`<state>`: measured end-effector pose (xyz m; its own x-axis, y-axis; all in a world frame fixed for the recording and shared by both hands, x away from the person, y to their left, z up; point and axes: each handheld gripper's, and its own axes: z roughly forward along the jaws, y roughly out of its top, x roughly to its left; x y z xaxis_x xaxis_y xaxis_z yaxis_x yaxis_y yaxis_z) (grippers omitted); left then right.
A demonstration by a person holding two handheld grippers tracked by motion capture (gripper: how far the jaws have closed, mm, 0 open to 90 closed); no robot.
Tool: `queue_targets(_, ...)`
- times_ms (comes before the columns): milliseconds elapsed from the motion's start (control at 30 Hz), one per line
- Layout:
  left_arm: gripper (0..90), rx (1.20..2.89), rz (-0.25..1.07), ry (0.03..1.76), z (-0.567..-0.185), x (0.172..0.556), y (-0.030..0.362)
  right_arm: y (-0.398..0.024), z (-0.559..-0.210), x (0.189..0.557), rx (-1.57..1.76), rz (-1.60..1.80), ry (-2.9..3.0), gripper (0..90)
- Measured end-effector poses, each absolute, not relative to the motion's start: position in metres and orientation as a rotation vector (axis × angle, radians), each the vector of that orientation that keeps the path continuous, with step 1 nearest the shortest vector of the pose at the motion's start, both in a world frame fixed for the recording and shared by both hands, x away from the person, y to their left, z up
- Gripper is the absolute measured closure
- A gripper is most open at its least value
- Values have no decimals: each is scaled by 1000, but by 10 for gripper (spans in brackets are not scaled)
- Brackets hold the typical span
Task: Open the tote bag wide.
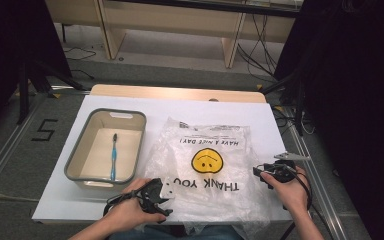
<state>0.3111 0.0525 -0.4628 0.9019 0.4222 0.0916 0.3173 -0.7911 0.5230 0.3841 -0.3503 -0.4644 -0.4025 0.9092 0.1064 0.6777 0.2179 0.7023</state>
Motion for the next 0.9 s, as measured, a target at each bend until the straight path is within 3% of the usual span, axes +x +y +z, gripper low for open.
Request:
queue_targets(67, 475, 2556, 273, 527, -464, 313, 52, -350, -465, 384, 1484, 982, 2179, 525)
queue_targets(133, 567, 2576, 284, 520, -466, 315, 51, -350, -465, 385, 1476, 970, 2203, 619)
queue_targets(167, 659, 2582, 302, 521, -466, 316, 50, -349, -464, 385, 1480, 963, 2219, 722)
queue_targets(200, 659, 2588, 314, 522, -467, 318, 50, -349, -464, 385, 1480, 963, 2219, 722)
queue_targets(300, 812, 2598, 330, 533, -468, 322, 48, -350, -465, 386, 1506, 981, 2241, 873)
queue_targets(467, 884, 2611, 372, 552, -466, 330, 43, -350, -463, 385, 1535, 991, 2224, 900)
queue_targets(900, 892, 2537, 567, 679, -452, 372, 20, -366, -455, 380, 1637, 1067, 2022, 900)
